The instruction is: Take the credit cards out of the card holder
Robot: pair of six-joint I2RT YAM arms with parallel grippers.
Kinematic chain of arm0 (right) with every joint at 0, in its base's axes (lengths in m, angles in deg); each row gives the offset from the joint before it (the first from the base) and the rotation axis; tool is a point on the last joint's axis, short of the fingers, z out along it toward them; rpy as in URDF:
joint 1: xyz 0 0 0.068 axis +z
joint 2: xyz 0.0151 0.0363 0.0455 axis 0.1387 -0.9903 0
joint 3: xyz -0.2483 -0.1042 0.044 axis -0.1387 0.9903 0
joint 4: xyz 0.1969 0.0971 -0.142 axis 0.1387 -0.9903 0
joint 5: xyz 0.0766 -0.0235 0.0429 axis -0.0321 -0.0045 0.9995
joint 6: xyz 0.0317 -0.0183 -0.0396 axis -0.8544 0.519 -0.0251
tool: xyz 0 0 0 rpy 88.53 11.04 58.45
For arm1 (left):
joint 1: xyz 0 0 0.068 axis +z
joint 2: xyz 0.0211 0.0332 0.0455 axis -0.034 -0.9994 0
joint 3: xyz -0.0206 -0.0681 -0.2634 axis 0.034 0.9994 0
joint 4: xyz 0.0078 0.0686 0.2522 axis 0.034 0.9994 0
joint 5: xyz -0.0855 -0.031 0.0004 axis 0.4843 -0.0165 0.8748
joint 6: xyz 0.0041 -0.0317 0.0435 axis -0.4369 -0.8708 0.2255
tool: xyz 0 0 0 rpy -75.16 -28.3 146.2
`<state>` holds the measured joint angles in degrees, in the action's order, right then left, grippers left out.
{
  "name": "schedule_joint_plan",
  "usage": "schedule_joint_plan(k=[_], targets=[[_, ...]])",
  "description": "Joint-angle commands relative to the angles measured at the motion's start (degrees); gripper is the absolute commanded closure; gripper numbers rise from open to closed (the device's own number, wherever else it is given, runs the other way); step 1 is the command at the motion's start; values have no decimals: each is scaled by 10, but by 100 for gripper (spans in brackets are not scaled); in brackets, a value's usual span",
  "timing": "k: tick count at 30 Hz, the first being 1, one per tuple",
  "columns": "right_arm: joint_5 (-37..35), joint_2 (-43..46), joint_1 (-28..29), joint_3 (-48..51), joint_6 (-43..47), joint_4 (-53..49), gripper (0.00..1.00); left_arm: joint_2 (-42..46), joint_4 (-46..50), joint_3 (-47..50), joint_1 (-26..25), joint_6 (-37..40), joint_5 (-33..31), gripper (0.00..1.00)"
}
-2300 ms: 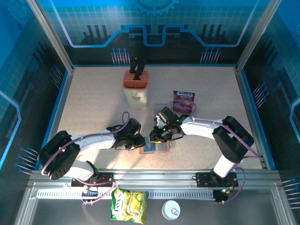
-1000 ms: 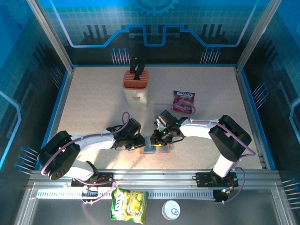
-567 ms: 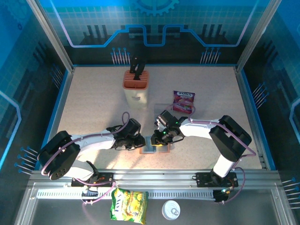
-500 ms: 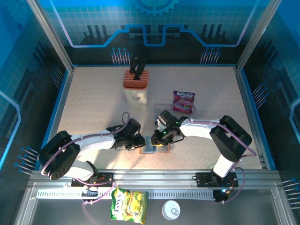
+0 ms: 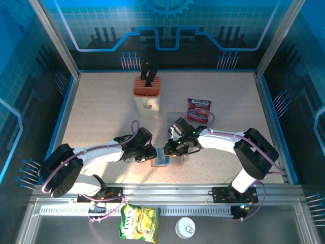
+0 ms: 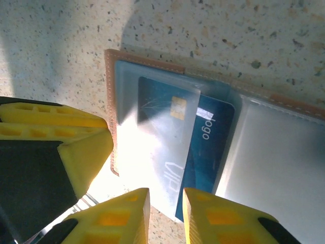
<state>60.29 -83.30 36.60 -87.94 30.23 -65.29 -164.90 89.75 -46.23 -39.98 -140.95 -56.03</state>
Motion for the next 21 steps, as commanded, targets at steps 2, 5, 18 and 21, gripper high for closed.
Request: schedule_joint_plan(k=[2,5,18,21], targets=[[-1,15,-5,7,0,-10,76,12,17,-21,0,10,5,79],[2,17,-7,13,-2,-4,76,3,9,-27,-4,12,11,83],[3,20,-15,30,-6,5,76,-45,-7,-35,-19,16,20,95],[4,18,-15,30,-6,6,76,-52,-9,-30,-20,16,20,96]])
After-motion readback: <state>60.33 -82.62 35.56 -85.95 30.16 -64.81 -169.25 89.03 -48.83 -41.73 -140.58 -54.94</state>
